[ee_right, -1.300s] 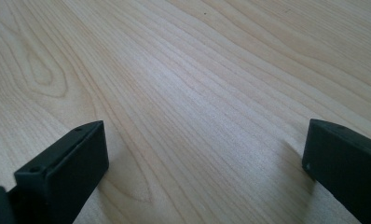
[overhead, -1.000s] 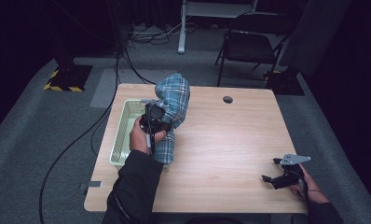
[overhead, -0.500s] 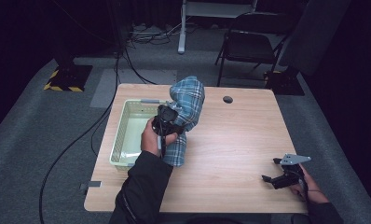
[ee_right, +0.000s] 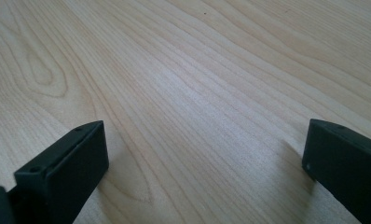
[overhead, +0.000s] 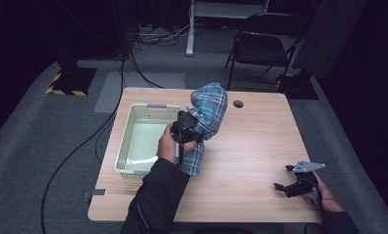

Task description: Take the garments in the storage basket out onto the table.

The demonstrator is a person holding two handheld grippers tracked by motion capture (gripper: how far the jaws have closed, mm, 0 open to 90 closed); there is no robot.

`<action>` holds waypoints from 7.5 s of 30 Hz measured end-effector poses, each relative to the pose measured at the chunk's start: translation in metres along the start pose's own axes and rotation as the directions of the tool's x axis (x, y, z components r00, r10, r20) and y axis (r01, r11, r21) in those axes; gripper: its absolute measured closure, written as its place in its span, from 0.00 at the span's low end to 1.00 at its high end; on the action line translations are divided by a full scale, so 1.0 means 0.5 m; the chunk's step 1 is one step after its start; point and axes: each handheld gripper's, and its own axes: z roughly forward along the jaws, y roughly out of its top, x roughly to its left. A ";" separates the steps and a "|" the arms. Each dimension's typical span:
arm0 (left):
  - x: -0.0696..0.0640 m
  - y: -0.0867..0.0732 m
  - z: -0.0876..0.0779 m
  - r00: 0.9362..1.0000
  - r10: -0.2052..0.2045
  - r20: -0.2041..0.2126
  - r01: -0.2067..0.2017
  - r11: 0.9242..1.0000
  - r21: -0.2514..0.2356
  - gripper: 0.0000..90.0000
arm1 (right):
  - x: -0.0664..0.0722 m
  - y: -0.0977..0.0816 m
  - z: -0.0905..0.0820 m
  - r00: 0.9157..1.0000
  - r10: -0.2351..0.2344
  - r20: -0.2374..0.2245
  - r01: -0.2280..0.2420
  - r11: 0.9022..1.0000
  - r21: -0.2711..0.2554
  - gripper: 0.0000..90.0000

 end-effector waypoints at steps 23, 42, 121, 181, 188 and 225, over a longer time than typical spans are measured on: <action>-0.101 0.040 0.074 0.992 0.077 0.101 -0.083 0.995 0.048 0.56 | 0.000 0.000 0.000 1.000 0.000 0.000 0.000 1.000 0.000 0.00; -0.136 0.029 0.134 0.984 0.092 0.152 -0.107 0.990 0.094 0.55 | 0.000 0.000 0.000 1.000 0.000 0.001 0.000 1.000 -0.001 0.00; -0.190 -0.018 0.255 0.985 0.131 0.113 -0.153 0.964 0.216 0.41 | 0.000 0.000 0.000 1.000 -0.001 0.000 0.001 1.000 0.000 0.00; -0.208 -0.063 0.151 0.948 0.306 0.090 -0.314 0.945 0.093 0.06 | 0.000 0.000 0.000 1.000 -0.001 0.001 0.001 1.000 0.000 0.00; -0.204 -0.079 0.121 0.940 0.328 0.096 -0.335 0.940 0.064 0.05 | 0.000 0.000 0.000 1.000 -0.001 0.001 0.001 1.000 0.000 0.00; -0.184 -0.188 0.050 0.890 0.447 0.088 -0.454 0.887 0.086 0.04 | 0.000 0.000 0.000 1.000 -0.001 0.001 0.001 1.000 -0.001 0.00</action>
